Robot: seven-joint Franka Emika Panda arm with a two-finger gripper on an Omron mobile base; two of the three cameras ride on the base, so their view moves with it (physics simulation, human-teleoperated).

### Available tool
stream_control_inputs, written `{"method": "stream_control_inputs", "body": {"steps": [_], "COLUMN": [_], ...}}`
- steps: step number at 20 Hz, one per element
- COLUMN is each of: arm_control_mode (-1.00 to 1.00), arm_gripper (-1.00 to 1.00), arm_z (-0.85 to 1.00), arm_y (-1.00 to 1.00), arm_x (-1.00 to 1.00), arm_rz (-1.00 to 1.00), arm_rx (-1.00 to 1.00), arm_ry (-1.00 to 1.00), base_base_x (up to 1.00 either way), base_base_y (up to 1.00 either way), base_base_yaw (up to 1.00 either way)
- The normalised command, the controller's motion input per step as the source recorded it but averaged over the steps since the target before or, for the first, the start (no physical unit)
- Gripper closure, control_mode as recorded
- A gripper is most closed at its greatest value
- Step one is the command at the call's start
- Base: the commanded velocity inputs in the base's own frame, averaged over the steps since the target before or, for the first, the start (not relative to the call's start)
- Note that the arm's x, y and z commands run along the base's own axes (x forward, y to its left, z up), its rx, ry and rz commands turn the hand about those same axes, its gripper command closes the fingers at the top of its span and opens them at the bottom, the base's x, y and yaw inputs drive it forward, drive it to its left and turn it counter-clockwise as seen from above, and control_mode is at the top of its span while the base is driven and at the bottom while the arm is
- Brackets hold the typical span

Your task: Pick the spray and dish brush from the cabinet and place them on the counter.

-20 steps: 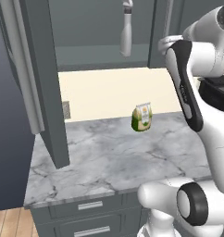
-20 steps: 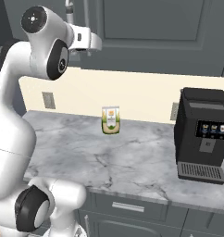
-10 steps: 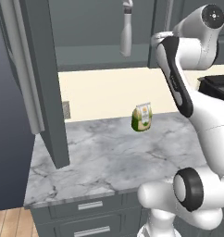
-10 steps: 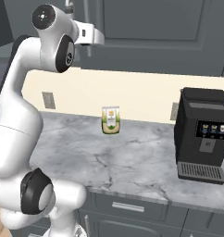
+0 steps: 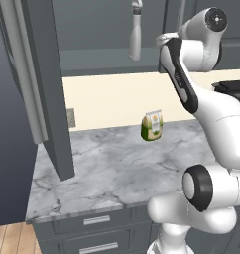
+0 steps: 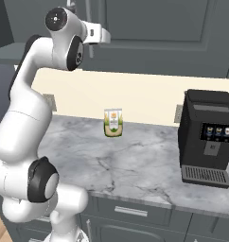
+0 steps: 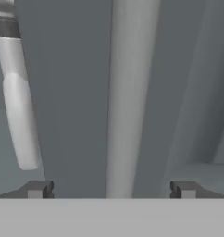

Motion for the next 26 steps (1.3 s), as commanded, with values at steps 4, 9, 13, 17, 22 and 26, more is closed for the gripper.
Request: {"method": "stream_control_inputs", "body": {"steps": [4, 9, 13, 17, 22, 26], "arm_control_mode": [-1.00, -1.00, -1.00, -1.00, -1.00, -1.00], "arm_gripper": [-1.00, 1.00, 1.00, 1.00, 1.00, 1.00], "arm_z": [0.00, 0.00, 0.00, -0.01, 0.00, 0.00], "arm_y": [0.00, 0.01, 0.01, 0.03, 0.00, -0.17], "arm_x": [0.29, 0.26, 0.09, 0.03, 0.00, -0.21], "arm_rz": [0.06, 0.04, 0.00, 0.00, 0.00, 0.00], "arm_rx": [0.00, 0.00, 0.00, 0.00, 0.00, 0.01], "arm_ry": [0.00, 0.00, 0.00, 0.02, 0.00, 0.00], "base_base_x": [0.00, 0.00, 0.00, 0.00, 0.00, 0.00], "base_base_y": [0.00, 0.00, 0.00, 0.00, 0.00, 0.00], "base_base_yaw": [0.00, 0.00, 0.00, 0.00, 0.00, 0.00]}}
